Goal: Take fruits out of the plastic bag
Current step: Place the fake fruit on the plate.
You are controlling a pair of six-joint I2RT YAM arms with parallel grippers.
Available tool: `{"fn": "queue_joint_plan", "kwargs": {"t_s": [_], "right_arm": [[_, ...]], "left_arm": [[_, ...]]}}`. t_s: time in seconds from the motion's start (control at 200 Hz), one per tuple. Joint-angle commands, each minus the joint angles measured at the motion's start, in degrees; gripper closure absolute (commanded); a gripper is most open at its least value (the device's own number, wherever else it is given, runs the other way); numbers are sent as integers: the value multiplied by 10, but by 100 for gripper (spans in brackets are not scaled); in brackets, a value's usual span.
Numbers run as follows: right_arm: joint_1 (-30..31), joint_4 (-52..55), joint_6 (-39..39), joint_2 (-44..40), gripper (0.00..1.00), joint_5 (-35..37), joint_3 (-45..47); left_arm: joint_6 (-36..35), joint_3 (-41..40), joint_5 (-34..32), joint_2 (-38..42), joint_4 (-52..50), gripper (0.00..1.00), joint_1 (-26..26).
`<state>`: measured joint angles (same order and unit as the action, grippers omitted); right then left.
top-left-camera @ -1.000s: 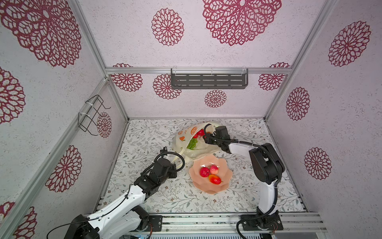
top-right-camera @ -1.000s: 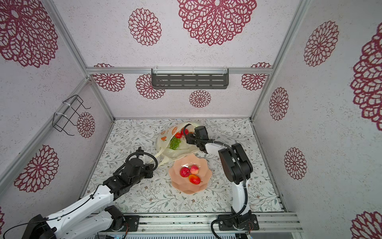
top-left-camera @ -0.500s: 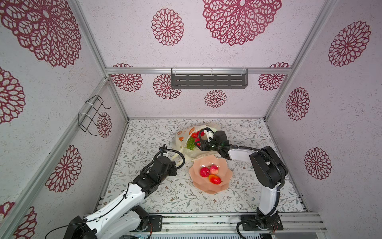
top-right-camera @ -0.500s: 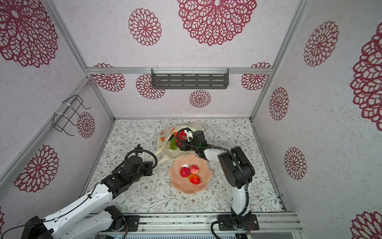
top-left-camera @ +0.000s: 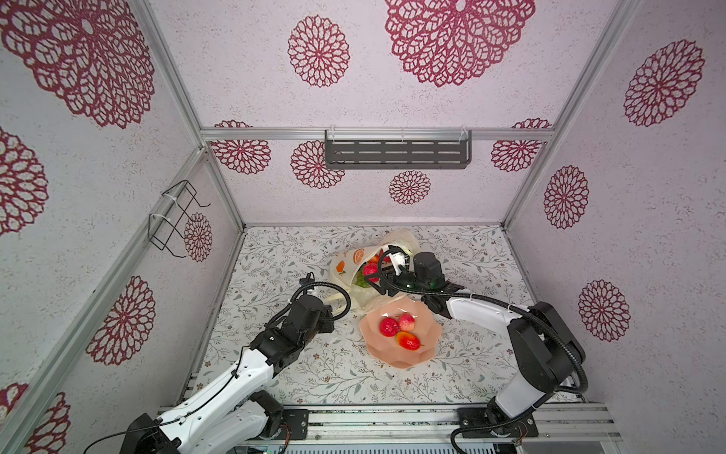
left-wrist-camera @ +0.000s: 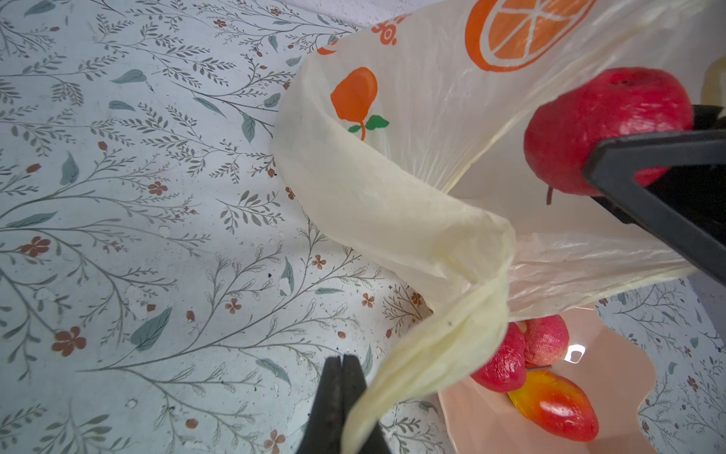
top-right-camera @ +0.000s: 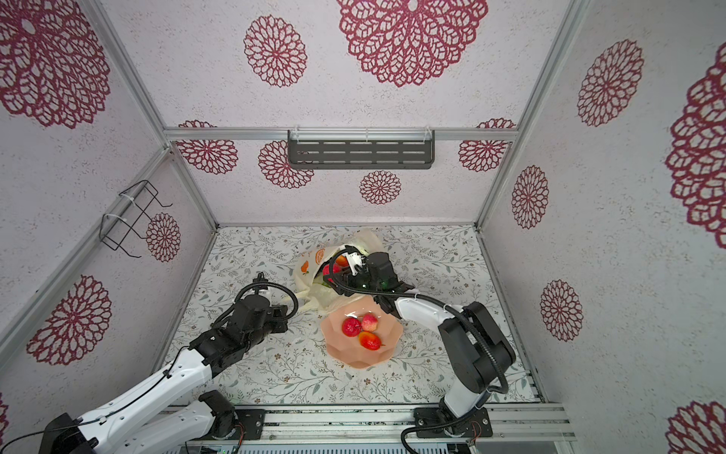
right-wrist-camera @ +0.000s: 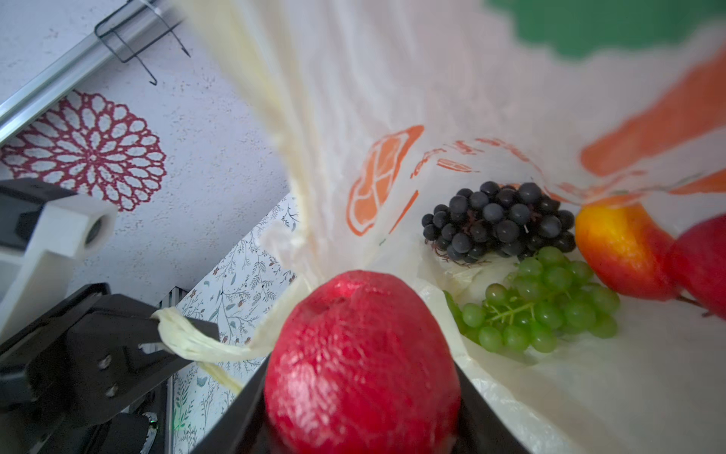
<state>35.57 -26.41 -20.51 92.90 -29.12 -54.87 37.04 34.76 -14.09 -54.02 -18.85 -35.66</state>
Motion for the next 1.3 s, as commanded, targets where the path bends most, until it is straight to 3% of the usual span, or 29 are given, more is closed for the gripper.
{"fn": "queue_joint_plan", "kwargs": {"t_s": [0.0,0.185,0.57,0.826,1.296], "right_arm": [[0,-36,13,-32,43,-10,11],[-2,-28,-40,12,43,-74,-16],[1,-6,-166,64,44,-81,-1],[8,18,-160,39,44,-99,1],[21,98,-58,-64,45,-103,-28]], "left_arm": [[-7,2,-7,6,0,100,-3],[6,-3,-12,-1,27,100,-3],[-25,55,-13,-53,45,100,-2],[-36,64,-22,-77,59,100,3],[-3,13,-22,-56,69,100,7]]}}
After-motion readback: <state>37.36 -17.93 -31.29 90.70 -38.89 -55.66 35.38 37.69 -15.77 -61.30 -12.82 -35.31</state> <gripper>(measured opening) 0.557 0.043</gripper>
